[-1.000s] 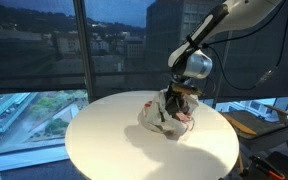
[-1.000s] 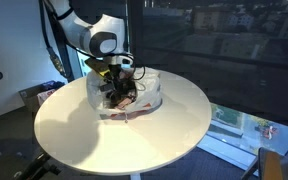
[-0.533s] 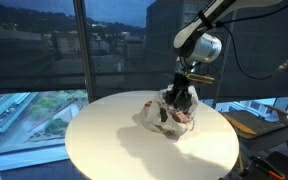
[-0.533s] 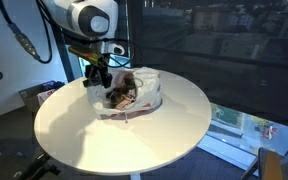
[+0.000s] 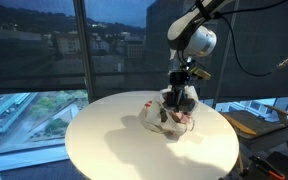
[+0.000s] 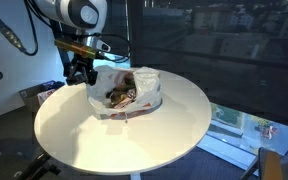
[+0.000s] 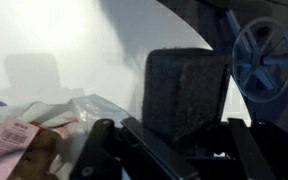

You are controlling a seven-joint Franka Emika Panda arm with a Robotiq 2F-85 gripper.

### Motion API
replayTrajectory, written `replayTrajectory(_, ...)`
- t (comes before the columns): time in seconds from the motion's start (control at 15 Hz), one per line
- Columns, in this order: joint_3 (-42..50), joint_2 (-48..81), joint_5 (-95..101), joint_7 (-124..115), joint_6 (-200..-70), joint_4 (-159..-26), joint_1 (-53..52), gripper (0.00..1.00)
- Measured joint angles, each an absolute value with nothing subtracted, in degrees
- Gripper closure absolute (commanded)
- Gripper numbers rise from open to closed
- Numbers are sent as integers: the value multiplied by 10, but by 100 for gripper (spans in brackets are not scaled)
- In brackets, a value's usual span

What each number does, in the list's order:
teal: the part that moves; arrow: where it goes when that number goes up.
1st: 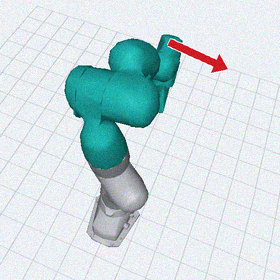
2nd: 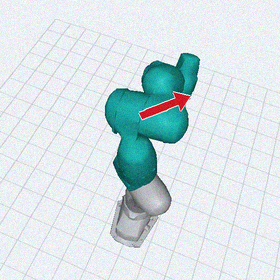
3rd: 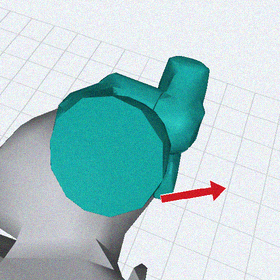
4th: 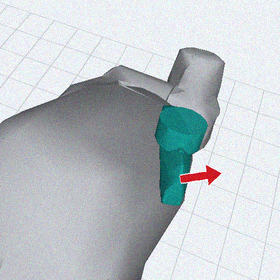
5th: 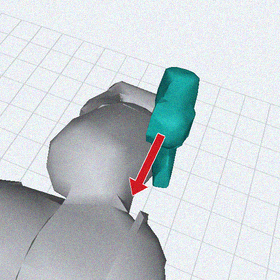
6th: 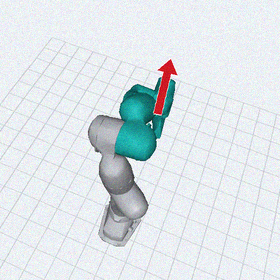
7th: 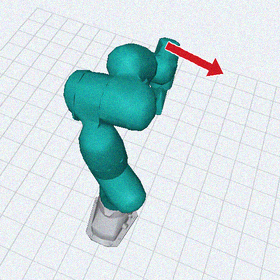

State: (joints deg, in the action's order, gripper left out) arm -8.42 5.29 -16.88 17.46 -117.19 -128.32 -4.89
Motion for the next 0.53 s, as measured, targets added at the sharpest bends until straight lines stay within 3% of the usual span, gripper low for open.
replayTrajectory(0.53,-129,230,-123,276,-1083,-1099,-85,93)
